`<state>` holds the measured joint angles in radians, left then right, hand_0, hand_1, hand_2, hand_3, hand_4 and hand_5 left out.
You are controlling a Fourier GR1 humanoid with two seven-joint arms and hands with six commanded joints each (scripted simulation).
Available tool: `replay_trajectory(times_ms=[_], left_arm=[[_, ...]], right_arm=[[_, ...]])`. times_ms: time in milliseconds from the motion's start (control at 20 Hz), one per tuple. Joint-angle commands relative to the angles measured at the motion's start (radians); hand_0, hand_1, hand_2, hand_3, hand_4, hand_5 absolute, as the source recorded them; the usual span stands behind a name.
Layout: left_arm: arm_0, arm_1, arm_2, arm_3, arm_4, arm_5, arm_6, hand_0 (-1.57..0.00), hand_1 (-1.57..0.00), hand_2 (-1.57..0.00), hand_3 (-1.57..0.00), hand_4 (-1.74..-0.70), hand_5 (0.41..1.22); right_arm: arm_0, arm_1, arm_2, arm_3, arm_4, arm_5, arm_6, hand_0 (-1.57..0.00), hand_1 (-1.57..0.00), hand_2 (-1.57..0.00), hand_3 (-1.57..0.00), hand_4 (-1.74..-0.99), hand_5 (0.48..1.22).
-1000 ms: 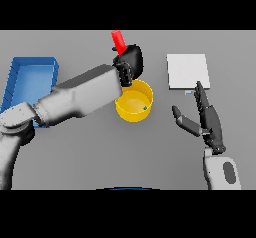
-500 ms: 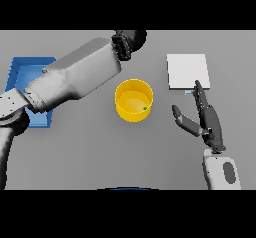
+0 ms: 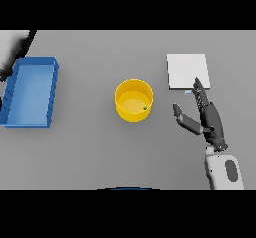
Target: Pick up the red beaker and tilt it to pour out 1 green nut into yellow bowl. Pick up the yellow bowl and place it on the metallic measuring scale.
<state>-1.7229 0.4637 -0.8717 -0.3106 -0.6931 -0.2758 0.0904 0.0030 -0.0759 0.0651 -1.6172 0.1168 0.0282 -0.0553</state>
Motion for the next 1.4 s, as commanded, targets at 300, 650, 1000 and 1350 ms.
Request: replay_trajectory(times_ms=[300,650,1000,1350], left_arm=[[0.120,0.137,0.216,0.142,0.329,0.168,0.072,-1.57,-1.56,-1.56,-1.44,-1.72,1.220],[0.337,0.177,0.294,0.171,0.547,0.294,0.211,-1.57,-1.57,-1.57,-1.50,-1.74,1.221],[0.575,0.195,0.358,0.068,0.711,0.404,0.286,-1.57,-1.57,-1.57,-1.51,-1.74,1.221],[0.815,0.284,0.354,-0.303,0.765,0.511,0.403,-1.57,-1.57,-1.57,-1.34,-1.74,1.221]], right_arm=[[-0.028,0.003,0.016,0.027,0.034,-0.013,-0.016,0.00,0.00,0.00,0.00,-1.298,0.651],[-0.021,0.006,0.018,0.028,0.019,-0.001,-0.008,0.00,0.00,0.00,0.00,-1.285,0.663],[-0.013,-0.009,0.022,0.038,0.029,0.007,-0.042,0.00,0.00,0.00,0.00,-1.304,0.700],[-0.006,-0.018,0.024,0.033,0.041,0.003,-0.046,0.00,0.00,0.00,0.00,-1.327,0.724]])
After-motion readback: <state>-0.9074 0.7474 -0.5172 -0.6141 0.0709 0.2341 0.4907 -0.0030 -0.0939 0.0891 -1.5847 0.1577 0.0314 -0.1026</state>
